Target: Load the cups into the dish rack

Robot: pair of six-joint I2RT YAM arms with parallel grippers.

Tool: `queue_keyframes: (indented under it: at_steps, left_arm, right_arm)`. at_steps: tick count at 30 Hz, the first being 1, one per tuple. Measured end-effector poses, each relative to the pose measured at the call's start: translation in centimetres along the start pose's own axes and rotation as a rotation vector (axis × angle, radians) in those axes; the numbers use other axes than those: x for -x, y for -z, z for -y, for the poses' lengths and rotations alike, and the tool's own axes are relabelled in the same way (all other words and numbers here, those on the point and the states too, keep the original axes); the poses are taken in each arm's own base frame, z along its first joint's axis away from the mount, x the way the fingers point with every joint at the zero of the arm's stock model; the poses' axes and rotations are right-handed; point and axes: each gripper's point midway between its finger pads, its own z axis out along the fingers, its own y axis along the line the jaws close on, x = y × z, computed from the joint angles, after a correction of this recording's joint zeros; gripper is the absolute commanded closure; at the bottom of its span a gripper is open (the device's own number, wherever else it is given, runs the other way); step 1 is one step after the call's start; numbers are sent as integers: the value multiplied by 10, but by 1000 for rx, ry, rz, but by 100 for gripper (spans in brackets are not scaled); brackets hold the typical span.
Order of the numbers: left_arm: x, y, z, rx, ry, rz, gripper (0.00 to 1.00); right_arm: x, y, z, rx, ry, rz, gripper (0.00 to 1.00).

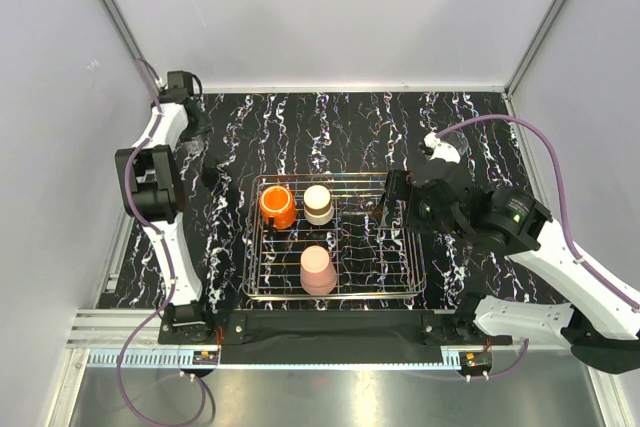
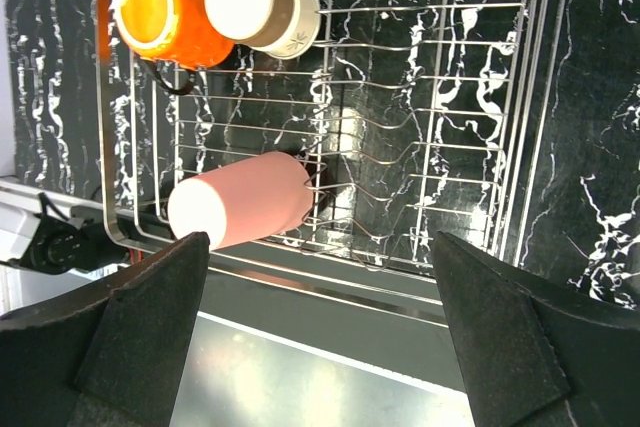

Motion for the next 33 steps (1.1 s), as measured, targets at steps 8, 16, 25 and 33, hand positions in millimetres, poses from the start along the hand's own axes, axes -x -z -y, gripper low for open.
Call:
queue_keyframes:
  at_steps: [8, 16, 25, 33]
  left_arm:
    - [-17, -20, -3, 23, -11, -58, 66]
    - [-15, -20, -4, 30, -11, -52, 100]
    - [-15, 5, 10, -66, 28, -60, 100]
    - [27, 142, 73, -440, 87, 96, 100]
  right_arm:
    - [-4, -8, 5, -43, 2, -14, 0]
    - [-10, -18, 30, -200, 11, -30, 0]
    - [0, -18, 42, -305, 6, 6, 0]
    - [-7, -32, 59, -387, 93, -8, 0]
